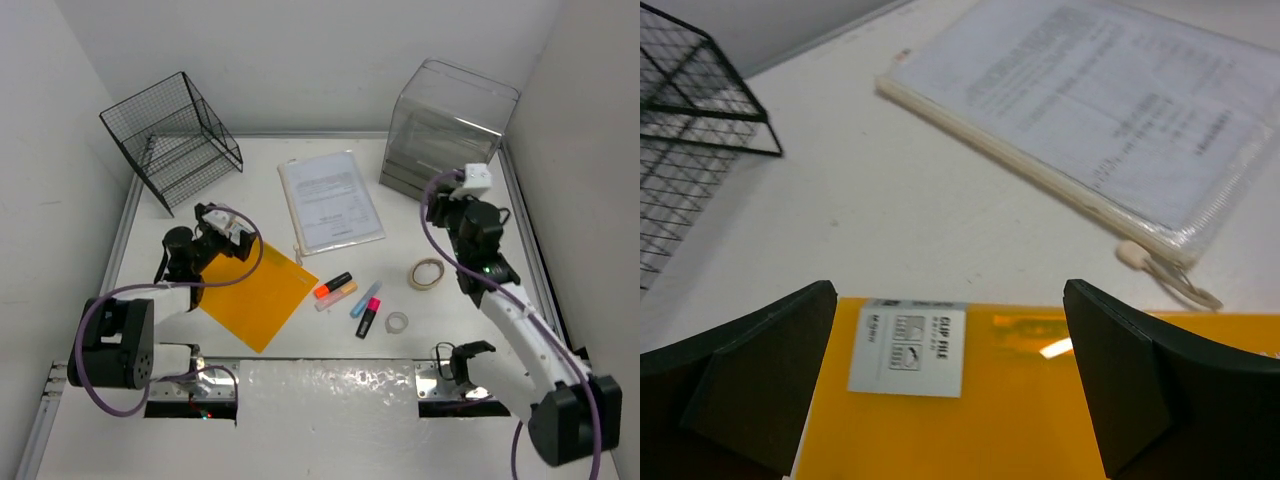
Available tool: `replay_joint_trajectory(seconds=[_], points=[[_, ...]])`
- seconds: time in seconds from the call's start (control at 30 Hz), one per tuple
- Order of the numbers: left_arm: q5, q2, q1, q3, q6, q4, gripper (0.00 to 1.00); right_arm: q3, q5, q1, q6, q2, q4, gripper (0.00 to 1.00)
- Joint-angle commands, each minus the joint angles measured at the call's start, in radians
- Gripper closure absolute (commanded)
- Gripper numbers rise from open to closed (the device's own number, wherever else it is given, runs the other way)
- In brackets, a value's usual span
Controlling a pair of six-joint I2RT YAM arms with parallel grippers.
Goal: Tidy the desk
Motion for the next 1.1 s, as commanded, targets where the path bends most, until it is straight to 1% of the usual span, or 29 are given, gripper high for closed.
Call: replay_joint_trajectory(seconds=[0.0,0.03,0.07,0.1,0.13,0.17,0.2,0.23,0.27,0.3,0.33,0.37,0.4,0.43,0.53,0.57,0.63,0.7,0.73,0.83,0.93,1.07], points=[[0.111,0.043,-0.009,-0.014,0.031,-0.012,0.05,0.133,0.11,0.123,-0.226,0.153,-0.136,0.59],[0.104,0.058,-0.009,-0.002,0.022,-0.003,0.06,0.16,0.159,0.152,-0.29,0.193,-0.146,0.59],[0.075,0.072,-0.009,0.014,0.026,-0.043,0.06,0.186,0.197,0.172,-0.39,0.234,-0.14,0.63],[0.078,0.08,-0.009,0.024,0.025,-0.038,0.07,0.224,0.225,0.2,-0.444,0.276,-0.139,0.63],[0.075,0.084,-0.009,0.03,0.022,-0.045,0.07,0.238,0.243,0.21,-0.544,0.358,-0.102,0.62],[0.075,0.087,-0.009,0.032,0.022,-0.048,0.07,0.258,0.274,0.221,-0.597,0.4,-0.076,0.62],[0.078,0.086,-0.009,0.031,0.025,-0.05,0.07,0.27,0.35,0.249,-0.658,0.441,-0.047,0.61],[0.078,0.084,-0.009,0.028,0.023,-0.048,0.07,0.286,0.396,0.266,-0.799,0.528,-0.012,0.61],[0.077,0.08,-0.009,0.026,0.022,-0.042,0.07,0.316,0.449,0.281,-0.868,0.572,0.008,0.62],[0.08,0.078,-0.009,0.023,0.023,-0.041,0.07,0.329,0.563,0.309,-0.939,0.615,0.075,0.64],[0.081,0.077,-0.009,0.023,0.025,-0.042,0.07,0.342,0.62,0.319,-1.063,0.7,0.12,0.65],[0.083,0.078,-0.008,0.023,0.026,-0.044,0.07,0.364,0.666,0.324,-1.12,0.74,0.163,0.66],[0.084,0.08,-0.008,0.026,0.025,-0.045,0.07,0.373,0.697,0.327,-1.177,0.779,0.226,0.67],[0.081,0.084,-0.008,0.026,0.023,-0.047,0.07,0.384,0.726,0.327,-1.266,0.843,0.249,0.67],[0.08,0.086,-0.006,0.031,0.02,-0.048,0.07,0.398,0.748,0.326,-1.39,0.902,0.355,0.67],[0.081,0.087,-0.006,0.032,0.022,-0.048,0.07,0.393,0.748,0.326,-1.407,0.917,0.381,0.66],[0.089,0.089,-0.006,0.035,0.026,-0.056,0.07,0.414,0.721,0.321,-1.38,0.925,0.334,0.62],[0.089,0.094,-0.006,0.04,0.026,-0.059,0.07,0.438,0.707,0.312,-1.34,0.946,0.266,0.6],[0.087,0.095,-0.006,0.041,0.025,-0.061,0.07,0.445,0.707,0.307,-1.333,0.959,0.266,0.6],[0.08,0.095,-0.006,0.043,0.023,-0.061,0.07,0.474,0.71,0.283,-1.339,1.002,0.251,0.6],[0.078,0.095,-0.006,0.043,0.022,-0.062,0.07,0.496,0.667,0.26,-1.285,1.009,0.17,0.6],[0.078,0.098,-0.006,0.046,0.022,-0.065,0.07,0.508,0.626,0.223,-1.248,1.008,0.142,0.61]])
